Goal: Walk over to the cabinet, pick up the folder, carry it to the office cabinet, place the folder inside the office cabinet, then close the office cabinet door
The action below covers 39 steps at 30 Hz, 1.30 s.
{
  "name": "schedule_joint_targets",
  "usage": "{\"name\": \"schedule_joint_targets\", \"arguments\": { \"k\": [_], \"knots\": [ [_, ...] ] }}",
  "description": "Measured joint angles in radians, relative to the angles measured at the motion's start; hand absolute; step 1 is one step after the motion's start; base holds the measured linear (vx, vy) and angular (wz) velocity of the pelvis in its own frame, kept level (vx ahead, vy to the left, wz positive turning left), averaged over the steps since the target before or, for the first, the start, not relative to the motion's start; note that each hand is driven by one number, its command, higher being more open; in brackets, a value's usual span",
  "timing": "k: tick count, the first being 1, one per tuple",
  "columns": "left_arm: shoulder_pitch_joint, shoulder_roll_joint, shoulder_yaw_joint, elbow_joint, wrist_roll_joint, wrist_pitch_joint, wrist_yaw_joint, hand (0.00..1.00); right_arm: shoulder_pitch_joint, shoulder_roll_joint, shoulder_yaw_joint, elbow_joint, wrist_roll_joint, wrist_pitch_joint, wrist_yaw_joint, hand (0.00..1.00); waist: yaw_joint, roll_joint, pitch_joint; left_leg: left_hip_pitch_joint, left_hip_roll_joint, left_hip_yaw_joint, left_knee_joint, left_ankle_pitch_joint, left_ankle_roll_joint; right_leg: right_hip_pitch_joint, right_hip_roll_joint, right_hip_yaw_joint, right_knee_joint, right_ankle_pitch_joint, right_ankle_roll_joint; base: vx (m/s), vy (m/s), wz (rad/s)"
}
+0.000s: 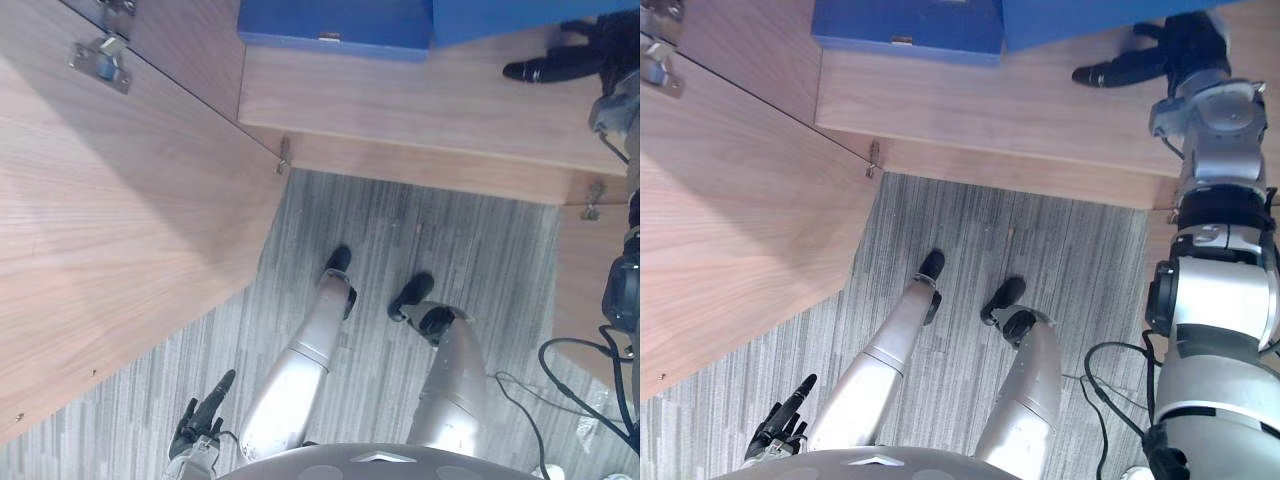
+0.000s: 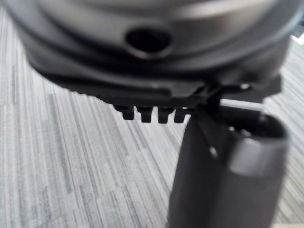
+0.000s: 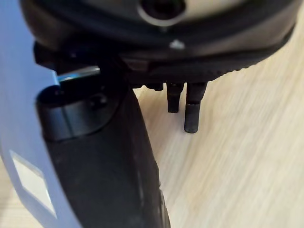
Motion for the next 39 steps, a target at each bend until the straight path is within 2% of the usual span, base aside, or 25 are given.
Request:
{"name": "schedule_joint_targets", "arguments": {
  "k": [2,5,13,18,32,34,36,37,39],
  "knots": [
    [0.0,0.012,0.0,0.0,0.0,0.0,-0.001,1.0,0.045,0.011,0.0,0.001,0.003,0.0,0.0,1.0,0.001,-0.015,-0.013,0.029,0.001,-0.003,-0.034,0.01,0.001,0.03,0.0,-0.009,-0.03,0.009,-0.002,0.0,0.075,0.05],
    [0.0,0.029,0.0,-0.003,0.0,0.0,-0.001,1.0,0.091,0.046,-0.019,0.001,0.003,0.001,0.003,1.0,0.003,-0.021,-0.024,0.073,0.015,-0.005,-0.08,0.022,0.006,0.083,0.014,-0.03,-0.091,0.033,-0.012,0.01,0.083,-0.05],
    [0.0,0.109,0.0,-0.014,0.0,-0.001,-0.013,1.0,0.224,0.152,-0.031,-0.001,0.001,0.001,0.009,1.0,0.002,-0.021,-0.064,0.228,0.049,-0.015,-0.239,0.065,0.011,0.256,0.052,-0.087,-0.278,0.089,-0.013,0.03,0.044,-0.04],
    [0.001,0.132,0.004,-0.013,0.001,-0.001,-0.017,1.0,0.307,0.193,-0.008,-0.019,-0.042,-0.001,0.031,1.0,0.004,-0.015,-0.087,0.304,0.069,-0.014,-0.288,0.073,0.014,0.345,0.073,-0.112,-0.354,0.11,-0.004,0.07,0.011,-0.02],
    [0.001,0.132,0.042,-0.011,0.036,-0.001,-0.03,1.0,0.325,0.235,0.013,-0.028,-0.084,0.0,0.037,1.0,0.007,-0.012,-0.083,0.324,0.104,0.056,-0.286,0.068,0.022,0.362,0.076,-0.107,-0.356,0.111,-0.015,0.03,0.019,-0.07],
    [0.001,0.132,0.04,-0.011,0.036,-0.001,-0.028,1.0,0.324,0.245,0.076,-0.054,-0.145,-0.001,0.021,1.0,0.001,-0.011,-0.081,0.324,0.11,0.06,-0.284,0.067,0.022,0.362,0.082,-0.106,-0.359,0.113,-0.016,0.03,0.007,-0.1],
    [0.001,0.132,0.028,-0.01,0.036,-0.002,-0.023,1.0,0.328,0.27,0.187,-0.102,-0.271,0.002,-0.011,1.0,-0.005,-0.014,-0.074,0.325,0.12,0.069,-0.282,0.062,0.023,0.362,0.09,-0.103,-0.363,0.116,-0.017,0.03,-0.001,-0.19],
    [-0.001,0.132,-0.003,-0.003,0.036,-0.003,-0.009,1.0,0.353,0.283,0.283,-0.151,-0.422,0.005,-0.067,1.0,-0.009,-0.015,-0.07,0.329,0.128,0.077,-0.281,0.057,0.021,0.362,0.097,-0.096,-0.365,0.117,-0.017,0.04,-0.004,-0.18],
    [-0.001,0.132,-0.025,0.008,0.037,-0.002,-0.002,1.0,0.369,0.293,0.345,-0.186,-0.511,0.01,-0.095,1.0,-0.016,-0.017,-0.069,0.332,0.136,0.082,-0.28,0.054,0.019,0.362,0.107,-0.09,-0.371,0.12,-0.018,0.04,-0.013,-0.19]
  ]
}}
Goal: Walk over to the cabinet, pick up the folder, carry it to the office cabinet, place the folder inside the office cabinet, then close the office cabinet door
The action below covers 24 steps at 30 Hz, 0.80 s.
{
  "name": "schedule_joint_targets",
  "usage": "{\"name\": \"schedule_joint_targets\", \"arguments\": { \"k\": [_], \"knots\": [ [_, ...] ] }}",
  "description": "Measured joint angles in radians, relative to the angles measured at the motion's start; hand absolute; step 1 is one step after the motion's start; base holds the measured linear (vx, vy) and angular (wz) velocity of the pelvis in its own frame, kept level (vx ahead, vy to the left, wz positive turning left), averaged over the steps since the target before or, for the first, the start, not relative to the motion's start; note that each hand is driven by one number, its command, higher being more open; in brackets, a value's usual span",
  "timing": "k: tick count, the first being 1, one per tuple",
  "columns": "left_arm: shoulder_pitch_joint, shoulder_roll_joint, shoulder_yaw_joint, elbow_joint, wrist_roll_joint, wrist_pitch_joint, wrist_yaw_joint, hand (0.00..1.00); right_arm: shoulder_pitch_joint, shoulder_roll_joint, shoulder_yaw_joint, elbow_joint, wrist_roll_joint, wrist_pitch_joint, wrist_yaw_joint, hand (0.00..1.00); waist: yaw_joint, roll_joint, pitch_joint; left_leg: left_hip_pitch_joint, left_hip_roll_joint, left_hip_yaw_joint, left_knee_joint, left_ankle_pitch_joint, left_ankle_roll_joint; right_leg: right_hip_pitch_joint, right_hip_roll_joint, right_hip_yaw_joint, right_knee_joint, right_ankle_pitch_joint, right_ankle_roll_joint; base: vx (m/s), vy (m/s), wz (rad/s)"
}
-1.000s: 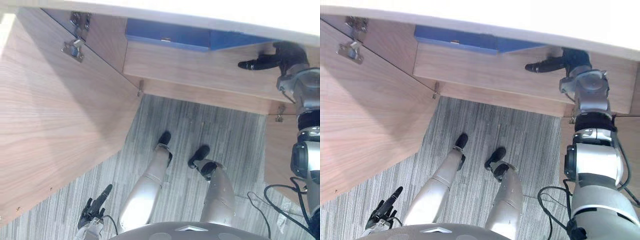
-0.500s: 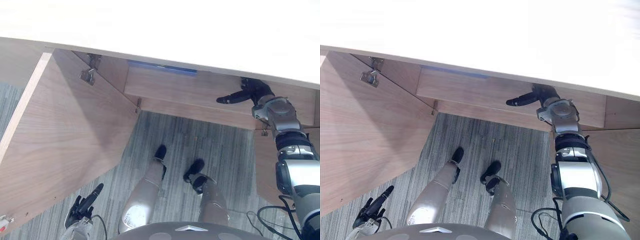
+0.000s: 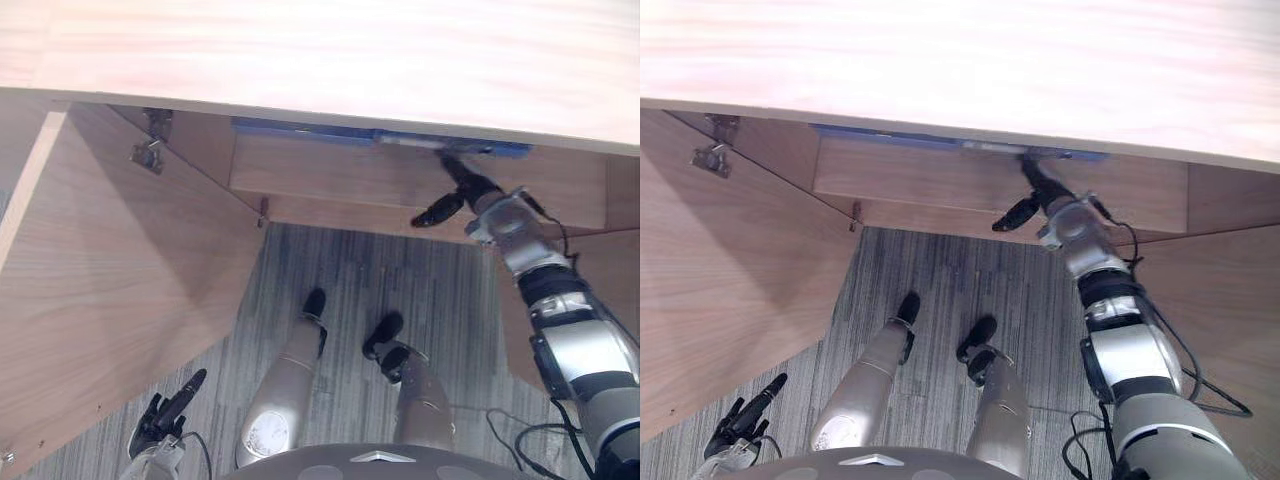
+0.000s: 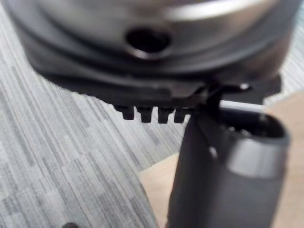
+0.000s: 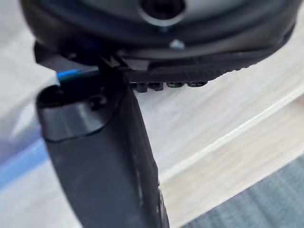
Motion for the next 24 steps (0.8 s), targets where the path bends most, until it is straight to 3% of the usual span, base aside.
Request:
{"name": "schedule_joint_targets", "arguments": {
  "k": [5,10,24],
  "knots": [
    [-0.031,-0.007,-0.06,0.04,0.001,0.0,0.014,1.0,0.027,0.017,0.105,-0.051,-0.157,-0.007,-0.007,1.0,-0.017,-0.002,0.014,0.039,0.022,0.011,-0.011,-0.007,-0.01,0.029,0.023,0.01,-0.015,0.004,-0.002,0.03,-0.032,-0.14],
    [-0.06,-0.024,-0.084,0.041,0.001,-0.003,0.014,1.0,0.031,0.018,0.139,-0.051,-0.195,-0.027,-0.007,1.0,-0.019,-0.001,0.015,0.057,0.035,0.013,-0.021,-0.009,-0.015,0.041,0.036,0.009,-0.021,0.002,-0.008,0.02,-0.045,-0.04],
    [-0.092,-0.024,-0.082,0.068,0.0,-0.021,0.051,1.0,0.028,0.02,0.23,-0.07,-0.183,-0.015,-0.008,1.0,-0.017,-0.007,0.038,0.109,0.063,0.022,-0.037,-0.015,-0.023,0.095,0.066,0.011,-0.054,0.005,-0.015,0.0,-0.02,-0.03]
  ]
}}
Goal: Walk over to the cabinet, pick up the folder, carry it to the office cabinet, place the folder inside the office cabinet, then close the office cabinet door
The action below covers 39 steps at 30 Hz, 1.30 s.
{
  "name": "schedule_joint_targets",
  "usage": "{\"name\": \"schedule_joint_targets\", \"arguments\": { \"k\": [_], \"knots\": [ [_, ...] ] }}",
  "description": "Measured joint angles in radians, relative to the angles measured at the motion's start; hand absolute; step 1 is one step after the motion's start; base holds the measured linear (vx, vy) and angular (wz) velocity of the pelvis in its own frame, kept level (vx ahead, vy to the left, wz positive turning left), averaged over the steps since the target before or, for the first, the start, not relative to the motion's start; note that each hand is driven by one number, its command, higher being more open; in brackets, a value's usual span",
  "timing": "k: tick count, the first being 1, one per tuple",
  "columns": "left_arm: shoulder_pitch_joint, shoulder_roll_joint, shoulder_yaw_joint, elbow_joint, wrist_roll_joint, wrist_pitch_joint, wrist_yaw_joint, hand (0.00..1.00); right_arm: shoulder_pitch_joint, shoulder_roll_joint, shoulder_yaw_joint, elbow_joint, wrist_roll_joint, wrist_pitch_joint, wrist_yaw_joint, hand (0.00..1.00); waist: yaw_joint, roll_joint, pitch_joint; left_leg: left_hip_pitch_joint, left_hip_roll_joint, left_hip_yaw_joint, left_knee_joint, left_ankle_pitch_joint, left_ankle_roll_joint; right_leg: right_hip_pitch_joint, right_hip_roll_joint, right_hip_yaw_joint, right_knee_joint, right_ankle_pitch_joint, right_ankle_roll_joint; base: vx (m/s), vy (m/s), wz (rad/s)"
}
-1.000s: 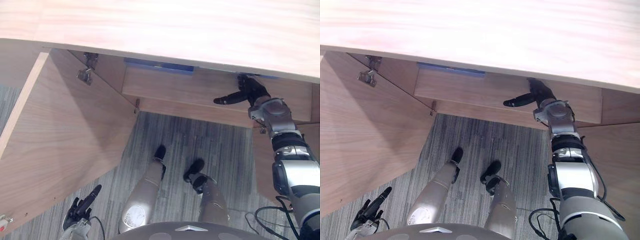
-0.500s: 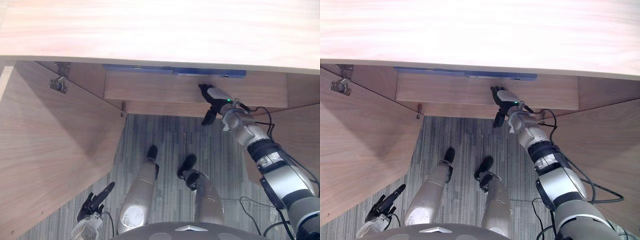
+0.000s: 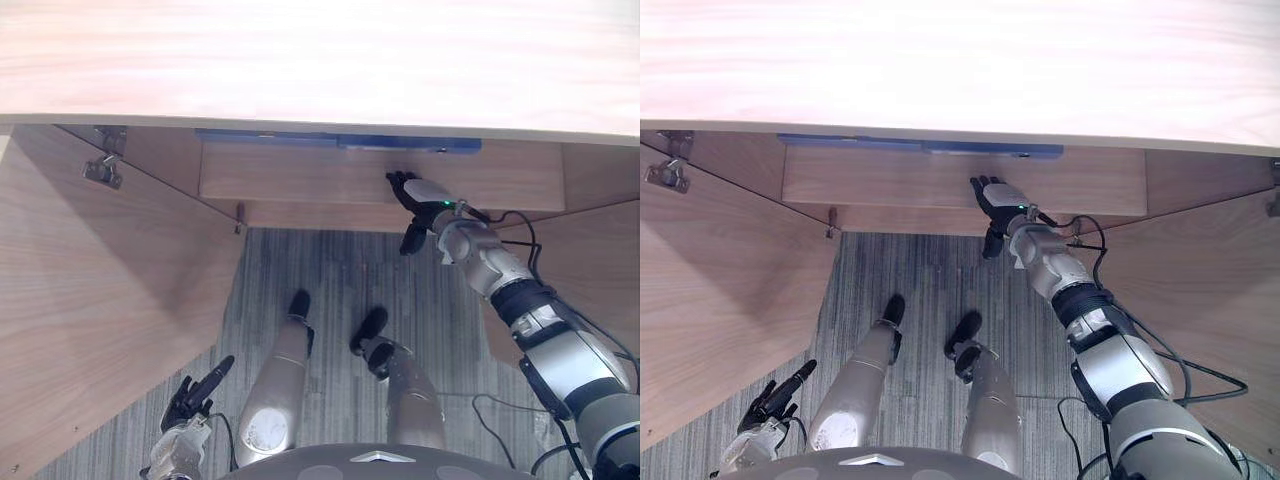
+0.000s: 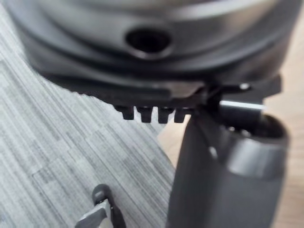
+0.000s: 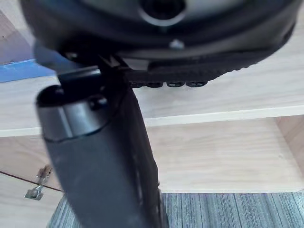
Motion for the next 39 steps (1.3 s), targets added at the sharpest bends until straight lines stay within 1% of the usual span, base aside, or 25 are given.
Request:
{"name": "schedule_joint_targets", "arguments": {
  "k": [3,5,7,9,10,11,12,15,17,18,19,20,22,23,25,28,31,32,33,34,35,36,37,38,39],
  "knots": [
    [-0.013,0.001,0.001,0.012,0.0,0.001,0.002,1.0,0.046,0.036,0.061,0.021,0.039,0.011,0.009,1.0,0.003,-0.001,0.0,0.092,0.013,-0.004,-0.032,-0.004,-0.006,0.098,0.019,-0.012,-0.041,-0.001,-0.003,0.06,-0.066,0.0],
    [-0.02,0.001,-0.001,0.012,0.001,0.001,0.001,1.0,0.089,0.076,0.061,0.038,0.077,0.009,0.026,1.0,0.002,-0.003,-0.002,0.154,0.023,-0.004,-0.051,-0.008,-0.008,0.162,0.031,-0.019,-0.064,-0.004,-0.007,0.09,-0.073,0.03],
    [-0.024,0.002,-0.007,0.012,0.001,0.001,0.0,1.0,0.127,0.128,0.046,0.079,0.172,0.008,0.027,1.0,-0.001,-0.006,-0.006,0.217,0.03,-0.006,-0.071,-0.008,-0.009,0.227,0.042,-0.028,-0.091,-0.006,-0.009,0.08,-0.059,0.05],
    [-0.024,0.002,-0.01,0.026,0.002,0.001,0.0,1.0,0.175,0.218,-0.004,0.164,0.318,0.012,0.053,1.0,0.0,-0.007,-0.031,0.274,0.042,-0.005,-0.086,-0.013,-0.008,0.291,0.062,-0.03,-0.124,-0.006,-0.009,0.08,-0.059,-0.02],
    [-0.023,0.002,-0.007,0.043,0.036,0.001,0.003,1.0,0.22,0.284,-0.027,0.24,0.394,0.021,0.059,1.0,0.002,-0.006,-0.048,0.316,0.053,-0.004,-0.093,-0.022,-0.012,0.337,0.079,-0.029,-0.149,-0.005,-0.009,0.07,-0.05,-0.06],
    [-0.022,0.001,-0.005,0.045,0.046,0.001,0.004,1.0,0.234,0.295,-0.032,0.251,0.404,0.023,0.059,1.0,0.002,-0.004,-0.049,0.324,0.058,-0.004,-0.091,-0.028,-0.018,0.348,0.083,-0.028,-0.154,-0.005,-0.009,0.07,-0.04,-0.17],
    [-0.012,-0.008,0.024,0.052,0.084,0.004,0.01,1.0,0.299,0.351,-0.055,0.29,0.44,0.036,0.066,1.0,0.0,0.006,-0.059,0.36,0.076,0.0,-0.068,-0.055,-0.023,0.396,0.108,-0.02,-0.175,-0.004,-0.008,0.05,-0.014,-0.31],
    [0.016,-0.026,0.089,0.081,0.091,0.005,0.04,1.0,0.379,0.425,-0.13,0.343,0.495,0.05,0.06,1.0,-0.004,0.015,-0.101,0.405,0.095,0.02,-0.033,-0.099,-0.023,0.429,0.148,0.043,-0.194,0.005,-0.005,0.02,0.014,-0.64],
    [0.031,-0.04,0.107,0.119,0.128,0.006,0.053,1.0,0.399,0.433,-0.183,0.355,0.521,0.054,0.04,1.0,-0.009,0.028,-0.13,0.445,0.085,-0.006,-0.043,-0.114,-0.017,0.444,0.166,0.105,-0.218,0.026,0.002,-0.01,0.047,-0.86],
    [0.044,-0.052,0.105,0.136,0.141,0.006,0.063,1.0,0.402,0.432,-0.228,0.354,0.543,0.054,0.018,1.0,-0.025,0.04,-0.143,0.471,0.078,-0.013,-0.061,-0.118,-0.012,0.462,0.174,0.133,-0.248,0.048,0.007,-0.03,0.072,-0.66],
    [0.057,-0.064,0.101,0.15,0.157,0.006,0.069,1.0,0.409,0.432,-0.279,0.341,0.552,0.052,-0.004,1.0,-0.047,0.045,-0.163,0.489,0.07,-0.003,-0.082,-0.117,-0.01,0.474,0.175,0.159,-0.282,0.071,0.015,-0.04,0.081,-0.6],
    [0.065,-0.069,0.1,0.156,0.158,0.006,0.071,1.0,0.416,0.433,-0.306,0.332,0.556,0.049,-0.018,1.0,-0.055,0.047,-0.175,0.497,0.066,0.004,-0.091,-0.115,-0.008,0.48,0.175,0.171,-0.3,0.084,0.018,-0.04,0.098,-0.57],
    [0.086,-0.078,0.089,0.18,0.161,0.006,0.086,1.0,0.457,0.436,-0.414,0.258,0.573,0.036,-0.091,1.0,-0.062,0.051,-0.212,0.537,0.05,0.051,-0.13,-0.11,0.003,0.496,0.175,0.242,-0.358,0.132,0.029,-0.03,0.131,-0.75],
    [0.092,-0.08,0.081,0.182,0.161,0.006,0.092,1.0,0.464,0.438,-0.438,0.238,0.587,0.028,-0.11,1.0,-0.064,0.053,-0.217,0.544,0.046,0.061,-0.136,-0.11,0.004,0.498,0.174,0.26,-0.368,0.142,0.033,-0.02,0.161,-0.88],
    [0.106,-0.085,0.061,0.189,0.16,0.003,0.114,1.0,0.475,0.445,-0.513,0.165,0.597,0.012,-0.196,1.0,-0.077,0.062,-0.221,0.581,0.024,0.106,-0.161,-0.104,0.021,0.494,0.172,0.337,-0.374,0.171,0.047,-0.02,0.131,-0.86],
    [0.105,-0.09,0.057,0.189,0.161,-0.003,0.122,1.0,0.522,0.446,-0.578,0.075,0.597,0.003,-0.253,1.0,-0.085,0.073,-0.219,0.617,0.002,0.141,-0.182,-0.1,0.028,0.494,0.164,0.392,-0.367,0.185,0.063,-0.06,0.137,-0.6],
    [0.105,-0.107,0.056,0.186,0.16,-0.02,0.136,1.0,0.596,0.465,-0.64,-0.015,0.597,0.0,-0.309,1.0,-0.106,0.076,-0.215,0.654,-0.016,0.23,-0.2,-0.099,0.05,0.475,0.157,0.471,-0.342,0.199,0.084,-0.08,0.168,-0.74],
    [0.108,-0.107,0.053,0.186,0.161,-0.02,0.139,1.0,0.61,0.473,-0.654,-0.033,0.597,0.0,-0.313,1.0,-0.108,0.079,-0.213,0.66,-0.009,0.265,-0.203,-0.097,0.066,0.456,0.152,0.478,-0.332,0.198,0.081,-0.11,0.112,-0.77],
    [0.108,-0.106,0.049,0.185,0.161,-0.02,0.139,1.0,0.619,0.479,-0.663,-0.047,0.597,0.0,-0.315,1.0,-0.109,0.078,-0.212,0.664,-0.009,0.283,-0.206,-0.094,0.074,0.445,0.138,0.462,-0.327,0.177,0.066,-0.12,0.086,-0.86],
    [0.11,-0.114,0.03,0.179,0.16,-0.025,0.137,1.0,0.632,0.481,-0.693,-0.06,0.597,0.0,-0.33,1.0,-0.109,0.092,-0.198,0.698,-0.005,0.336,-0.237,-0.081,0.094,0.42,0.06,0.256,-0.219,0.119,-0.017,-0.09,0.065,-0.77],
    [0.113,-0.115,0.023,0.176,0.16,-0.026,0.137,1.0,0.636,0.481,-0.702,-0.06,0.597,0.0,-0.337,1.0,-0.108,0.095,-0.191,0.716,-0.003,0.358,-0.242,-0.079,0.096,0.414,0.014,0.176,-0.167,0.105,-0.032,-0.09,0.051,-0.95],
    [0.127,-0.113,0.011,0.173,0.161,-0.028,0.137,1.0,0.658,0.482,-0.717,-0.064,0.597,0.0,-0.341,1.0,-0.108,0.095,-0.192,0.743,-0.002,0.392,-0.249,-0.079,0.097,0.41,-0.06,0.07,-0.08,0.084,-0.05,-0.06,0.023,-0.65],
    [0.138,-0.112,0.004,0.172,0.161,-0.028,0.137,1.0,0.675,0.484,-0.723,-0.075,0.598,0.0,-0.342,1.0,-0.108,0.094,-0.198,0.749,-0.001,0.407,-0.252,-0.08,0.098,0.414,-0.093,0.041,-0.038,0.079,-0.057,-0.04,-0.029,-0.65],
    [0.147,-0.108,-0.005,0.169,0.161,-0.031,0.137,1.0,0.704,0.486,-0.738,-0.093,0.598,-0.002,-0.342,1.0,-0.109,0.095,-0.201,0.773,0.005,0.422,-0.27,-0.077,0.093,0.431,-0.133,0.018,0.004,0.077,-0.054,0.01,-0.069,-0.46],
    [0.152,-0.102,-0.015,0.17,0.16,-0.03,0.135,1.0,0.712,0.486,-0.757,-0.092,0.6,-0.002,-0.343,1.0,-0.11,0.088,-0.203,0.79,0.008,0.428,-0.28,-0.073,0.084,0.45,-0.149,0.021,0.008,0.067,-0.034,0.07,-0.132,-0.52]
  ]
}}
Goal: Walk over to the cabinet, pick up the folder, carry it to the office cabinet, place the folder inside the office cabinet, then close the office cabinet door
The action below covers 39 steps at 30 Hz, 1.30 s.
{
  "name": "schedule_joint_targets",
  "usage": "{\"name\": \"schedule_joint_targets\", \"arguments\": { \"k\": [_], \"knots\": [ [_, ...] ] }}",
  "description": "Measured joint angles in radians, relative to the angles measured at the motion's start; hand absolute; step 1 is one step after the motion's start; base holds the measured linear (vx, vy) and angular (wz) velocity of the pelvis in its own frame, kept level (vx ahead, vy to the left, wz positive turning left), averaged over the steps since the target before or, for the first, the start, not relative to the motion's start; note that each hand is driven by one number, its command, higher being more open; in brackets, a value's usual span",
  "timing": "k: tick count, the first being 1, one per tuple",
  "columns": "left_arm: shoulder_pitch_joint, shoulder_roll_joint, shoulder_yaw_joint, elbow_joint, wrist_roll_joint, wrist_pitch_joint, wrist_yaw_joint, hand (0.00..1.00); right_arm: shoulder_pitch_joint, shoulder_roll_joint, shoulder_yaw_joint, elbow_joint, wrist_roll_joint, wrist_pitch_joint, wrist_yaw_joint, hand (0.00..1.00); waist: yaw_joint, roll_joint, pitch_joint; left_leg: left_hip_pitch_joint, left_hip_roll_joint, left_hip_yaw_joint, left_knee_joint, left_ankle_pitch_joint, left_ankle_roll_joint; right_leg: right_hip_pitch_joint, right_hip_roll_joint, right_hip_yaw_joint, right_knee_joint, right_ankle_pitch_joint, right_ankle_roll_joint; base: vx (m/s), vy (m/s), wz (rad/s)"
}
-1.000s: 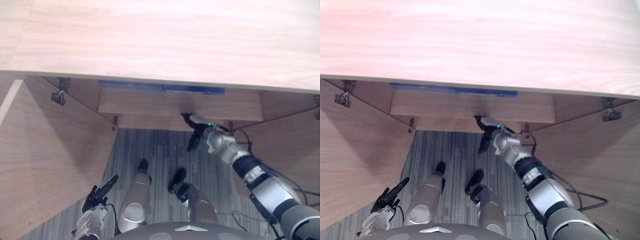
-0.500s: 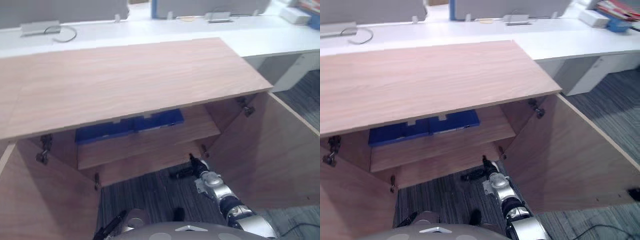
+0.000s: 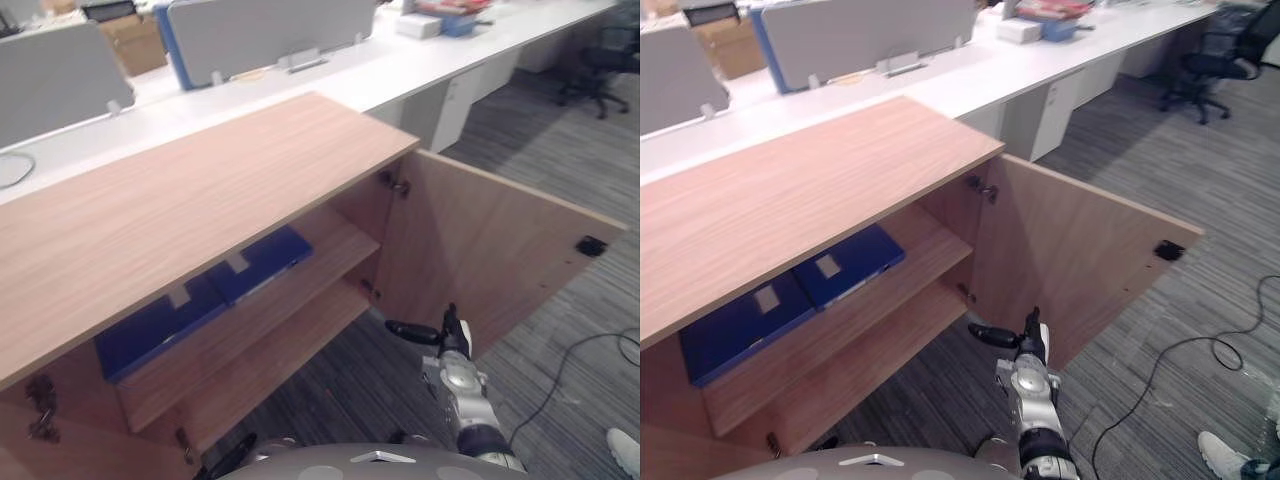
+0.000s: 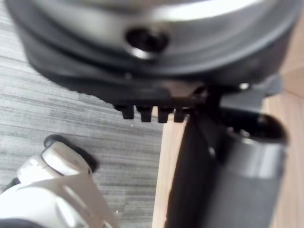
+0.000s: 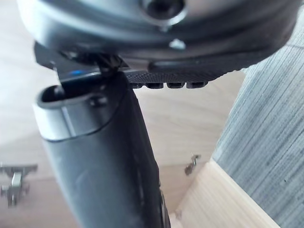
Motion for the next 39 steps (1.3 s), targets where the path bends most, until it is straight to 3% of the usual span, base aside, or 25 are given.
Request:
{"name": "schedule_joint_targets", "arguments": {
  "k": [1,2,3,7,10,15,19,27,32,36,39],
  "knots": [
    [0.006,0.02,-0.016,0.0,0.001,-0.001,-0.005,1.0,0.005,0.0,-0.035,0.0,0.007,0.0,-0.002,1.0,0.0,-0.023,0.002,0.013,-0.013,-0.005,-0.005,0.006,-0.013,0.021,-0.008,0.013,-0.041,-0.003,0.062,0.08,-0.132,-0.43],
    [0.005,0.034,-0.023,0.006,0.002,-0.001,-0.011,1.0,0.005,-0.002,-0.058,0.0,0.021,-0.001,-0.005,1.0,0.001,-0.033,0.002,0.014,-0.028,-0.03,-0.009,0.008,-0.017,0.029,-0.004,0.014,-0.063,-0.015,0.091,0.07,-0.159,-0.47],
    [-0.004,0.04,-0.035,0.031,0.009,0.002,-0.018,1.0,0.004,-0.02,-0.123,0.001,0.027,-0.004,-0.022,1.0,0.002,-0.025,-0.001,0.013,-0.039,-0.11,-0.032,0.018,-0.021,0.037,0.015,0.025,-0.083,-0.011,0.111,0.01,-0.138,-0.26],
    [0.003,0.05,-0.062,0.04,0.036,0.007,-0.02,1.0,0.006,-0.079,-0.241,-0.011,0.066,-0.007,-0.099,1.0,-0.014,-0.022,-0.004,0.044,-0.063,-0.177,-0.111,0.036,-0.035,0.029,0.034,0.04,-0.105,-0.017,0.118,-0.08,-0.089,-0.22],
    [0.012,0.054,-0.082,0.04,0.039,0.01,-0.019,1.0,0.01,-0.071,-0.311,-0.069,0.067,-0.008,-0.128,1.0,-0.029,-0.028,-0.008,0.041,-0.055,-0.2,-0.143,0.037,-0.035,0.032,0.061,0.022,-0.161,-0.008,0.126,-0.08,-0.043,-0.28],
    [0.018,0.06,-0.083,0.04,0.038,0.011,-0.015,1.0,0.01,-0.079,-0.384,-0.083,0.115,-0.012,-0.177,1.0,-0.03,-0.029,-0.019,0.037,-0.025,-0.221,-0.198,0.082,-0.06,0.073,0.131,0.012,-0.311,0.089,0.117,0.03,-0.023,-0.11],
    [0.019,0.061,-0.095,0.039,0.036,0.013,0.0,1.0,-0.003,-0.092,-0.383,-0.084,0.145,-0.012,-0.173,1.0,-0.042,-0.016,-0.03,0.036,-0.003,-0.254,-0.2,0.096,-0.055,0.108,0.168,-0.007,-0.376,0.123,0.099,0.11,-0.025,0.06],
    [0.014,0.059,-0.148,-0.003,0.035,0.013,-0.011,1.0,-0.132,-0.175,-0.307,-0.084,0.182,-0.018,-0.122,1.0,-0.049,-0.01,-0.041,0.018,-0.001,-0.335,-0.2,0.085,-0.062,0.153,0.18,-0.053,-0.461,0.151,0.111,0.06,0.0,0.16],
    [0.019,0.075,-0.179,-0.012,0.035,0.012,-0.029,1.0,-0.266,-0.242,-0.218,-0.066,0.227,-0.057,-0.079,1.0,-0.045,-0.01,-0.042,-0.024,-0.006,-0.355,-0.193,0.081,-0.058,0.15,0.185,-0.071,-0.518,0.177,0.114,0.01,0.007,0.11],
    [0.022,0.079,-0.208,-0.012,0.035,0.012,-0.031,1.0,-0.4,-0.31,-0.182,0.053,0.33,-0.104,-0.084,1.0,-0.027,0.005,-0.048,-0.034,-0.007,-0.373,-0.194,0.082,-0.058,0.148,0.186,-0.083,-0.528,0.179,0.112,0.06,0.017,0.09],
    [0.027,0.081,-0.21,-0.012,0.035,0.012,-0.032,1.0,-0.442,-0.372,-0.148,0.139,0.374,-0.107,-0.076,1.0,-0.027,0.013,-0.052,-0.036,-0.015,-0.385,-0.19,0.082,-0.058,0.149,0.18,-0.082,-0.533,0.181,0.112,0.05,0.033,-0.01]
  ]
}}
